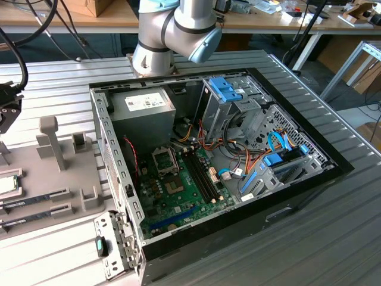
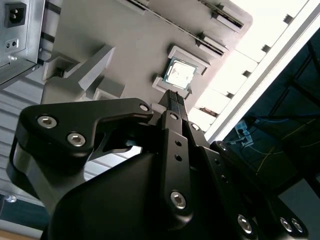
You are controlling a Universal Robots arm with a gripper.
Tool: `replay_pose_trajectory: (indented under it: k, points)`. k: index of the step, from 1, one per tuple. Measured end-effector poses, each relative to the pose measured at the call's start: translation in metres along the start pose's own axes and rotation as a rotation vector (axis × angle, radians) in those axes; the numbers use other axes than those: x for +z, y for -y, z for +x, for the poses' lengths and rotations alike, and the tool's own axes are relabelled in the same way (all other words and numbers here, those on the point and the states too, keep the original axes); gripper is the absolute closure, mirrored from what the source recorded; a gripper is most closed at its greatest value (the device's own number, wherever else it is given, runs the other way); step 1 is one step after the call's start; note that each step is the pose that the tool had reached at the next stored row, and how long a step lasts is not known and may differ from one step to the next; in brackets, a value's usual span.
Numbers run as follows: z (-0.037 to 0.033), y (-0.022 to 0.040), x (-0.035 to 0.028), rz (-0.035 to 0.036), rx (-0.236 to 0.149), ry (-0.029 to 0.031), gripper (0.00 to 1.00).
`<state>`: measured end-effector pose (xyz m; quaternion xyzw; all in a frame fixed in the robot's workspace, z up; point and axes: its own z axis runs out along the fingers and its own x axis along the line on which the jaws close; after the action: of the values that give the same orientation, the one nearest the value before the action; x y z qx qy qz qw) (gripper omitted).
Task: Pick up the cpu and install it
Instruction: 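Reach for the cpu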
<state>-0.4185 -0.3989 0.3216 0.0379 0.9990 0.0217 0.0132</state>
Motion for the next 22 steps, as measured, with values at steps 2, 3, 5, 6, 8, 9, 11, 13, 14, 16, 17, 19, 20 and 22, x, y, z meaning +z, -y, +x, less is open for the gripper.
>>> replay_pose_trajectory:
  k: [2,3,5,6,8,9,11,13,14,16,17,19,20,22]
  points:
    - [0.0001,0.0000,0.0009,0.0001,0.000,-0.0001,0.89]
    - [0.0001,0.0001,0.0017,0.0002,0.000,-0.0001,0.89]
    - [0.0001,0.0001,0.0029,0.0004,0.000,-0.0001,0.89]
    - [0.0001,0.0001,0.0033,0.0004,0.000,-0.0001,0.89]
    - [0.0001,0.0002,0.0040,0.0005,0.000,-0.0001,0.89]
    - [0.0001,0.0002,0.0045,0.0006,0.000,-0.0001,0.89]
    - [0.0002,0.0002,0.0056,0.0006,0.000,-0.0001,0.89]
    - [0.0002,0.0003,0.0067,0.0006,0.000,-0.0001,0.89]
    - [0.0002,0.0003,0.0071,0.0006,0.000,0.0000,0.89]
    - [0.0002,0.0003,0.0079,0.0006,0.000,-0.0002,0.89]
    - [0.0002,0.0004,0.0087,0.0006,0.000,-0.0001,0.89]
    - [0.0002,0.0004,0.0094,0.0006,0.000,-0.0001,0.89]
    - [0.0002,0.0004,0.0097,0.0006,0.000,-0.0001,0.89]
    - [0.0003,0.0004,0.0103,0.0006,0.000,-0.0001,0.89]
